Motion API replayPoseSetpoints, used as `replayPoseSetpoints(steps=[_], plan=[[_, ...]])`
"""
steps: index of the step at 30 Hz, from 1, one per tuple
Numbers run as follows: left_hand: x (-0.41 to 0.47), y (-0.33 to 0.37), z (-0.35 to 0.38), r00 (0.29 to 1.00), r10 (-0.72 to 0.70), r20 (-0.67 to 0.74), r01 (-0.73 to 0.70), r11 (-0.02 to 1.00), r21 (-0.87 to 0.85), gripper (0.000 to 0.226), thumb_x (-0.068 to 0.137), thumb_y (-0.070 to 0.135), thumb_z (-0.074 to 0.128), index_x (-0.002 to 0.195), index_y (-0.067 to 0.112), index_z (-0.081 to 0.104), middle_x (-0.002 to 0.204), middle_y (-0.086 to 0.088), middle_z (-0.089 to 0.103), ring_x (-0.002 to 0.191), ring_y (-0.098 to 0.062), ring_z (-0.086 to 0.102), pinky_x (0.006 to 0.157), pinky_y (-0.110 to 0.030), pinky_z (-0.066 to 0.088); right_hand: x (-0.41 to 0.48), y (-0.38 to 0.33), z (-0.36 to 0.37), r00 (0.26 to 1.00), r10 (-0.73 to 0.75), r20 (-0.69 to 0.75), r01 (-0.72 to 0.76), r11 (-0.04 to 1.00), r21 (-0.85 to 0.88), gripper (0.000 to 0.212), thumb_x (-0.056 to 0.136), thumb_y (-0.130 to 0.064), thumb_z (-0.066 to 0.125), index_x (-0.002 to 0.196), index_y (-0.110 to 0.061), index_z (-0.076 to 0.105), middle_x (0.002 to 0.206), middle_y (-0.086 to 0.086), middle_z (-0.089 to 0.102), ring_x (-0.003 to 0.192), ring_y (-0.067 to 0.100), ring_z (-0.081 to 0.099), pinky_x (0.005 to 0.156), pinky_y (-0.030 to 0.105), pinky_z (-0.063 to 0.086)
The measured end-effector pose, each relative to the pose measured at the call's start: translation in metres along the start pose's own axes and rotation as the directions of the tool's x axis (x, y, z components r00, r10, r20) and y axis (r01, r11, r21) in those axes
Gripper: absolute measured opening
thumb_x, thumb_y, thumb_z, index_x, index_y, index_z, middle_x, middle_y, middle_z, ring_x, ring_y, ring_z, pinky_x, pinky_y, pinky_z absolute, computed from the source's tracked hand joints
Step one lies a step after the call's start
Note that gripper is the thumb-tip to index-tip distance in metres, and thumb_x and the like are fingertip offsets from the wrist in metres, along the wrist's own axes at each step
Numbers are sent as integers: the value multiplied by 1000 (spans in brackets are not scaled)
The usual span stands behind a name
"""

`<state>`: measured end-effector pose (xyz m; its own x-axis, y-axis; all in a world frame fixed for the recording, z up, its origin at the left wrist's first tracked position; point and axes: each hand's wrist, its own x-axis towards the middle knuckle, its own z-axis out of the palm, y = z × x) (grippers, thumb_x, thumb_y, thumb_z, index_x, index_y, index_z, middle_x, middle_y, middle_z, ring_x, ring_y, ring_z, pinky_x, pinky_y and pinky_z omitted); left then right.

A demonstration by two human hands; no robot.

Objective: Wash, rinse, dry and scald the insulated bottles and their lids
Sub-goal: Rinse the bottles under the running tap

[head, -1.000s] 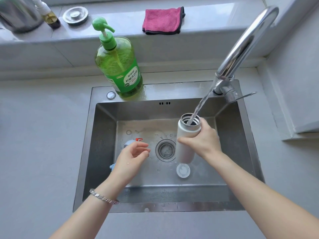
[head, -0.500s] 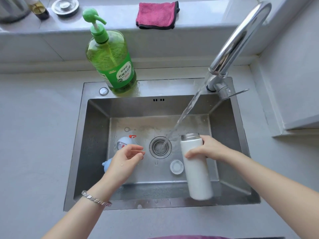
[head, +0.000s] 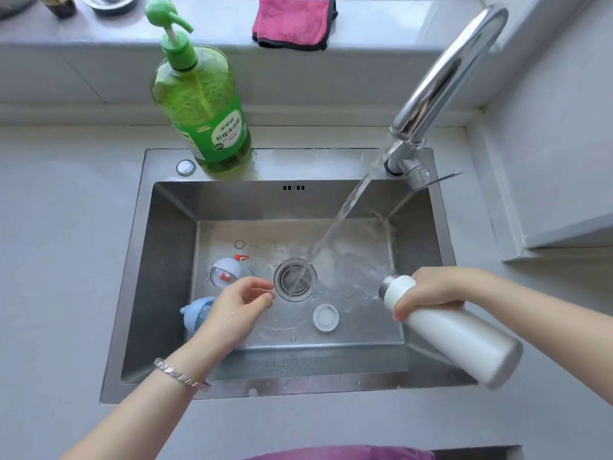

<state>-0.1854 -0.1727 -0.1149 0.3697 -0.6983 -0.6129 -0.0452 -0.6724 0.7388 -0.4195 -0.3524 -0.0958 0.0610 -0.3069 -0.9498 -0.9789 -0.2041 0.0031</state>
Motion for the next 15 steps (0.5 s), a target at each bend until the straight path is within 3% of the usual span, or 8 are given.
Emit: replayPoseSetpoints(steps=[2,4,5,7,9,11,14,15], plan=[[1,-1,4,1000,5,15,-5,1000,6,21,89,2,56,85,23,60,89,3,69,90,-15,63,76,-24,45,-7,2,2,999,11,-39,-13,998,-54,57,56,-53,73,100,-19,58,90,-1,67,80,19,68,66,25,51],[1,2,9,999,30,30,-30,1000,-3,23,89,2,56,84,25,60,88,4,69,88,-14,64,74,-23,45,-13,-1,7,982,-68,-174,56,996,-69,52,59,-50,72,99,-25,53,89,-5,63,81,18,63,68,27,49],[1,5,11,997,75,24,-75,997,-6,24,88,3,57,84,26,60,88,5,69,88,-11,64,76,-22,44,-15,-6,10,951,-141,-275,129,990,-62,51,60,-49,71,101,-28,51,90,-5,62,83,18,61,69,29,48],[0,15,18,973,230,-6,-231,973,-9,23,89,5,58,87,27,62,92,8,68,88,-2,63,79,-16,45,-17,-20,16,821,-309,-480,343,939,-17,60,59,-45,73,112,-31,47,99,-3,61,91,20,58,77,32,49],[-1,32,25,910,414,-11,-414,910,22,16,91,11,57,93,25,63,98,9,67,90,6,60,81,-8,43,-16,-38,23,680,-403,-612,548,834,60,74,58,-39,77,123,-30,44,110,-1,58,100,19,56,86,29,45],[5,47,31,796,606,10,-597,782,181,17,93,24,52,103,19,65,103,12,63,98,2,56,87,-10,41,-11,-55,26,587,-417,-693,677,723,139,77,57,-30,80,125,-29,45,112,-1,54,102,15,54,88,24,41],[21,58,36,622,778,83,-727,536,429,34,91,33,44,95,9,68,93,4,65,104,-15,49,92,-21,37,-4,-72,25,526,-371,-766,744,637,203,67,57,-24,79,113,-38,45,108,-3,52,96,12,52,86,26,44],[25,62,38,647,755,112,-710,542,449,36,93,34,42,88,8,66,89,-1,65,105,-20,48,90,-25,37,0,-76,24,517,-367,-773,726,667,169,65,58,-27,78,111,-39,44,107,-4,51,95,13,52,85,29,46]])
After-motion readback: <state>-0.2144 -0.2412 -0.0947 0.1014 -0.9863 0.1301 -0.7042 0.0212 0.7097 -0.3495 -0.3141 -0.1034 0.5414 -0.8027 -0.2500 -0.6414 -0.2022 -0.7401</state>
